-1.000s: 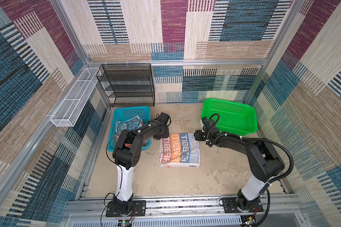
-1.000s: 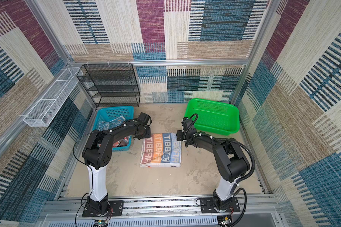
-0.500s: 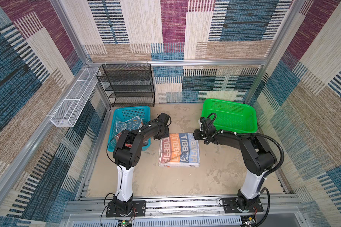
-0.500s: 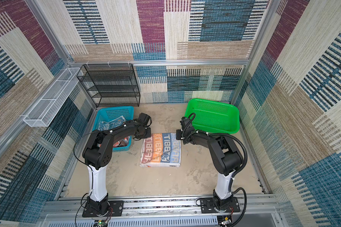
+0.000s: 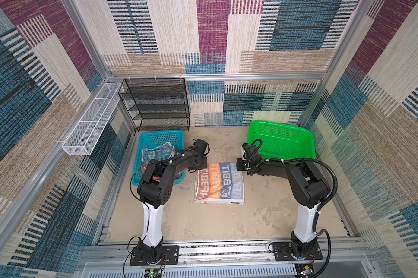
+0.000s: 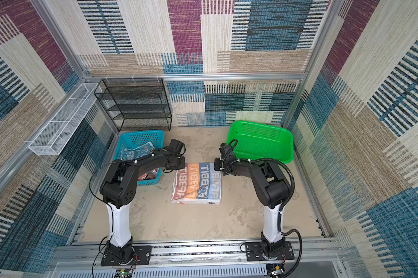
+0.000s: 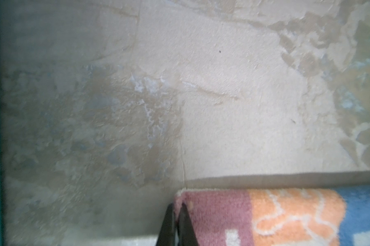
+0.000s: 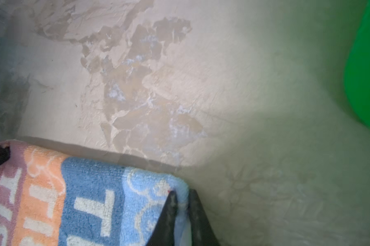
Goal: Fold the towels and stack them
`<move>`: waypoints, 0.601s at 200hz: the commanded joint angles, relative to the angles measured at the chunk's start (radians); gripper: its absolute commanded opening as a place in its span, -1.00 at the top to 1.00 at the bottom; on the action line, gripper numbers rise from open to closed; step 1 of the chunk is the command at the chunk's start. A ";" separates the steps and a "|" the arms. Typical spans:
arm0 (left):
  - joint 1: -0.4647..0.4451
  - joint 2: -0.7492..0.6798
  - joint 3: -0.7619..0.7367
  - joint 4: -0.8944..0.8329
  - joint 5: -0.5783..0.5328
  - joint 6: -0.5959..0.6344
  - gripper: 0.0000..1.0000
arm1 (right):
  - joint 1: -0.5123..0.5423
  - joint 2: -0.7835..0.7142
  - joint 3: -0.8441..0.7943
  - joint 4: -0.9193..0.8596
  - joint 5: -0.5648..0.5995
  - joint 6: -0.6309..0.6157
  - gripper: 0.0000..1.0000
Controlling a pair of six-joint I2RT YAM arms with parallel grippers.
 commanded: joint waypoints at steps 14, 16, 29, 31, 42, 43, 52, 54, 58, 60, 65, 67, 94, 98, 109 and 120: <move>0.000 -0.033 -0.026 0.000 0.038 0.052 1.00 | 0.000 -0.034 -0.058 0.078 -0.017 -0.016 1.00; 0.000 -0.039 -0.030 0.005 0.039 0.053 1.00 | 0.001 -0.040 -0.063 0.086 -0.016 -0.019 1.00; 0.000 -0.078 -0.052 0.032 0.047 0.062 1.00 | 0.000 -0.077 -0.105 0.126 -0.004 -0.026 1.00; 0.000 -0.085 -0.055 0.036 0.049 0.064 1.00 | 0.000 -0.084 -0.110 0.131 -0.003 -0.028 1.00; 0.000 -0.125 -0.075 0.053 0.064 0.066 1.00 | 0.000 -0.123 -0.147 0.157 0.018 -0.037 1.00; 0.000 -0.129 -0.075 0.055 0.066 0.066 1.00 | 0.000 -0.126 -0.150 0.159 0.020 -0.038 1.00; 0.000 -0.158 -0.087 0.057 0.081 0.070 1.00 | 0.001 -0.157 -0.176 0.176 0.035 -0.046 1.00; 0.000 -0.165 -0.089 0.057 0.083 0.072 1.00 | 0.000 -0.165 -0.182 0.181 0.037 -0.047 1.00; -0.001 -0.180 -0.093 0.057 0.087 0.072 1.00 | 0.000 -0.179 -0.193 0.188 0.040 -0.053 1.00; -0.001 -0.186 -0.095 0.057 0.089 0.073 1.00 | 0.000 -0.185 -0.197 0.192 0.040 -0.054 1.00; -0.001 -0.202 -0.101 0.056 0.094 0.073 1.00 | 0.000 -0.203 -0.213 0.200 0.044 -0.059 1.00; -0.002 -0.209 -0.103 0.056 0.097 0.073 1.00 | 0.000 -0.212 -0.218 0.203 0.045 -0.059 1.00; -0.011 -0.307 -0.149 0.068 0.130 0.081 1.00 | 0.000 -0.304 -0.305 0.252 0.052 -0.087 1.00; -0.012 -0.322 -0.153 0.068 0.136 0.085 1.00 | 0.000 -0.321 -0.316 0.260 0.051 -0.092 1.00; -0.016 -0.357 -0.164 0.065 0.140 0.091 1.00 | 0.001 -0.365 -0.347 0.276 0.042 -0.110 1.00; -0.020 -0.394 -0.171 0.055 0.145 0.099 1.00 | 0.000 -0.414 -0.372 0.286 0.030 -0.129 1.00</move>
